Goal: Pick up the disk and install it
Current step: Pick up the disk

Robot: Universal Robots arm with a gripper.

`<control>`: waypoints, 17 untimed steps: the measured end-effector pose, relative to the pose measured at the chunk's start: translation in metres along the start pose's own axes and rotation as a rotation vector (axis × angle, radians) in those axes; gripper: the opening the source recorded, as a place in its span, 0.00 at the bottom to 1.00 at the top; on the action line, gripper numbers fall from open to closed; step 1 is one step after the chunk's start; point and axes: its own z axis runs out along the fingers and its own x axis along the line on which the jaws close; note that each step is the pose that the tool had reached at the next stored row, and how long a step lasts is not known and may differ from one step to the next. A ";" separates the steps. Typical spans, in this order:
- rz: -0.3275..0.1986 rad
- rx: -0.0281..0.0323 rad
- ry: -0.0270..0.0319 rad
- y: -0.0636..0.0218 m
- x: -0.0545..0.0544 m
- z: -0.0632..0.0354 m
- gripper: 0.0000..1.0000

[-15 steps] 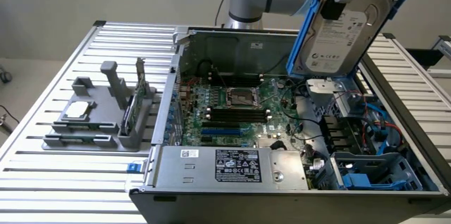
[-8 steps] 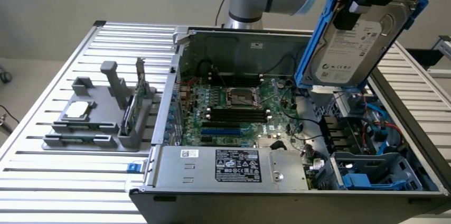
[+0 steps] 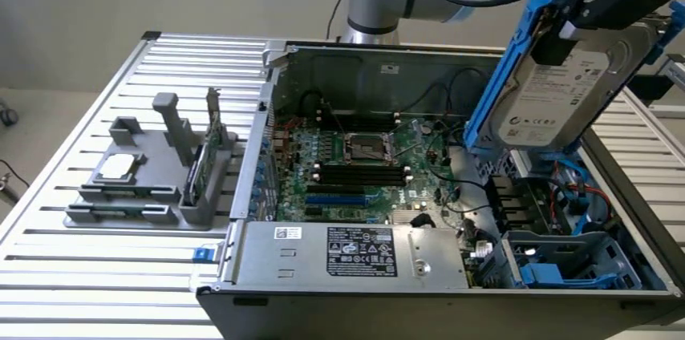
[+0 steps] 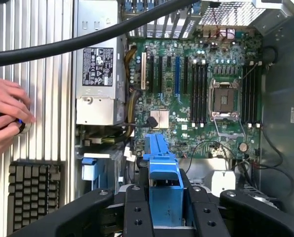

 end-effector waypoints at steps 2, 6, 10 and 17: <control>0.000 0.0000 -0.0001 -0.0035 0.006 -0.0001 0.33; 0.000 0.0000 -0.0001 -0.0109 0.018 -0.0002 0.33; 0.000 0.0001 -0.0001 -0.0183 0.029 -0.0002 0.33; 0.000 0.0013 -0.0001 -0.0303 0.049 0.0002 0.33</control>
